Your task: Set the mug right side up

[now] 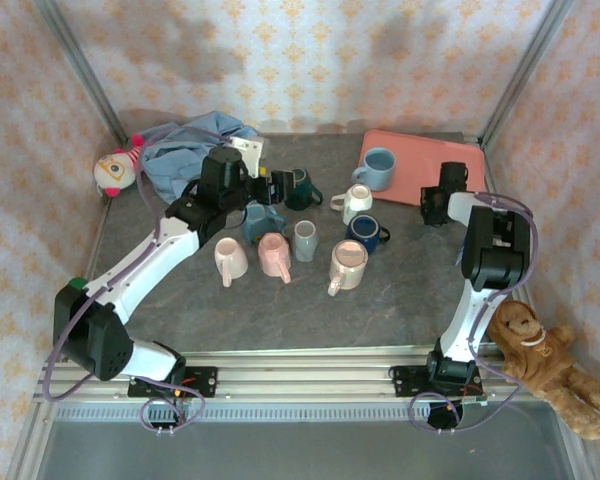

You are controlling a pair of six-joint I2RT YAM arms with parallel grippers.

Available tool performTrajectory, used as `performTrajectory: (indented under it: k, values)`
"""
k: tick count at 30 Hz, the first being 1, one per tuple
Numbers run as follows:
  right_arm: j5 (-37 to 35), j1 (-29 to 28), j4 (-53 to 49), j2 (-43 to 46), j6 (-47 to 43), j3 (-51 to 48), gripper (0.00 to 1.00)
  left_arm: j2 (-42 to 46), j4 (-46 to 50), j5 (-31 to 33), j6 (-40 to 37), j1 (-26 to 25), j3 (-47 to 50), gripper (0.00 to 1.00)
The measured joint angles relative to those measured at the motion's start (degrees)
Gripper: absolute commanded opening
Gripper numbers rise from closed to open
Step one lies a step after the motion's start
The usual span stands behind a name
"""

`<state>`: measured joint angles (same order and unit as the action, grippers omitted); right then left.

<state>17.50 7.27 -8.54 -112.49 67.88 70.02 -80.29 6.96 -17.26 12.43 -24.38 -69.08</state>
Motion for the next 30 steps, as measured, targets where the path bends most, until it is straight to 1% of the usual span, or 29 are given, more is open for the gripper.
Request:
performTrajectory:
  k: [6,14,20,25,26,30]
  values:
    - [0.0,-0.5,0.3,3.9,-0.2,-5.2,0.00,2.3,0.0,0.2,1.0,0.0,3.4,0.76]
    - [0.0,-1.1,0.7,9.1,-0.1,-11.9,0.00,3.2,0.0,0.7,1.2,0.0,5.3,0.76]
    - [-0.3,-2.4,2.9,12.8,1.6,-17.2,0.00,4.2,-0.1,1.1,1.2,0.0,7.4,0.76]
    - [-0.8,-3.8,2.6,16.4,2.8,-20.7,0.00,4.7,-0.3,1.2,1.2,0.0,8.4,0.76]
    - [-0.9,-3.9,2.1,16.7,2.8,-20.7,0.02,4.8,-0.3,1.2,1.2,0.0,8.6,0.77]
    - [-1.3,-4.0,-0.9,17.0,0.2,-19.5,0.22,5.5,-0.5,1.2,1.2,0.0,9.5,0.78]
